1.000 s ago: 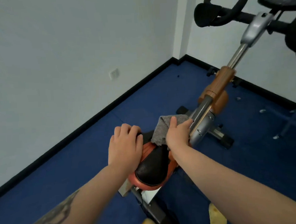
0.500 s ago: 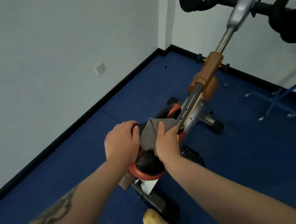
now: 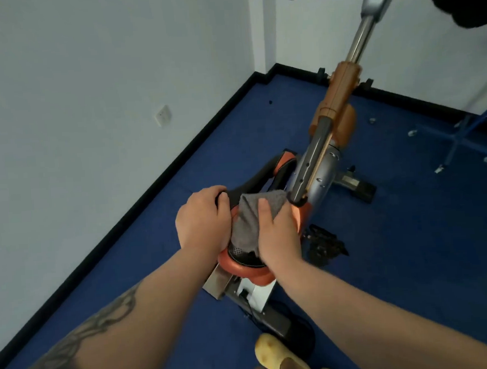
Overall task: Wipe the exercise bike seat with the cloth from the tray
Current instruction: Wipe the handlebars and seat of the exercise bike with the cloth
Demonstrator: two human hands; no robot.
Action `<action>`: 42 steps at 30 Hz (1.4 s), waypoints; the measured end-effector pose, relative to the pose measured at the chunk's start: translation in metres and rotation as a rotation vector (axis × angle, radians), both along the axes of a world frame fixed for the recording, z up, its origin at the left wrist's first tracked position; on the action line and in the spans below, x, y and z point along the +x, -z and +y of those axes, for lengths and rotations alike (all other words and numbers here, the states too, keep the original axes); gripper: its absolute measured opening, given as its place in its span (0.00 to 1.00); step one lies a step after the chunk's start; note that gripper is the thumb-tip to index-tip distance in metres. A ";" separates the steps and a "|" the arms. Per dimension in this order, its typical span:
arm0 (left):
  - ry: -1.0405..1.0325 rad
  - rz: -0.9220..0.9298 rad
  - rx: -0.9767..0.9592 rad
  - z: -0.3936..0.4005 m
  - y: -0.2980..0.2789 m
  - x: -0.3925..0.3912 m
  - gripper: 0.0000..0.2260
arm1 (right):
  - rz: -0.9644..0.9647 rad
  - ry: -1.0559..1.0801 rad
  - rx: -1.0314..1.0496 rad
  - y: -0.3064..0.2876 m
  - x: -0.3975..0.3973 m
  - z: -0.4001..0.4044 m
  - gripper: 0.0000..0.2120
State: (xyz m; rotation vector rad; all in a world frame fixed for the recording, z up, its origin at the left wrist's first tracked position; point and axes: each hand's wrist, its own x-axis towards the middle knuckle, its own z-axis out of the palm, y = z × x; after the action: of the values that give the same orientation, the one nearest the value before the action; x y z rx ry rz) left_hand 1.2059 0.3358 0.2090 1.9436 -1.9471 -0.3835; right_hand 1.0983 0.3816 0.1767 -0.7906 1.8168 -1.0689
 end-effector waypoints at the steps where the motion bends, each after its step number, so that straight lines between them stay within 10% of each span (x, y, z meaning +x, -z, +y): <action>1: 0.003 0.007 -0.007 0.000 0.001 0.001 0.14 | 0.000 0.010 -0.030 0.003 0.008 0.015 0.33; 4: -0.002 0.024 -0.014 0.000 0.002 0.002 0.14 | -0.031 0.032 -0.006 0.011 0.012 0.027 0.41; 18: 0.074 0.023 -0.003 -0.003 0.003 0.004 0.14 | -0.025 0.149 -0.042 -0.005 0.029 0.039 0.17; 24: 0.151 -0.016 0.035 -0.007 0.003 0.005 0.16 | 0.010 0.185 0.172 0.018 -0.018 -0.042 0.53; 29: 0.208 -0.016 0.015 -0.008 0.007 0.010 0.17 | 0.170 0.156 0.015 -0.011 0.026 0.021 0.21; 37: 0.303 0.023 -0.001 -0.011 0.010 0.011 0.16 | 0.461 0.175 0.276 -0.020 0.023 -0.016 0.27; 42: 0.412 -0.037 0.047 -0.018 0.010 0.015 0.16 | 0.530 0.176 0.098 -0.023 0.050 0.025 0.28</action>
State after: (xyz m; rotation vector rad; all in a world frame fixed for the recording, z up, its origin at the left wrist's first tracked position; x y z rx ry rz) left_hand 1.2214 0.3182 0.1993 1.5738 -2.3822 -0.5064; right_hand 1.1487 0.4070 0.1993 -0.9281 2.4034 -0.9240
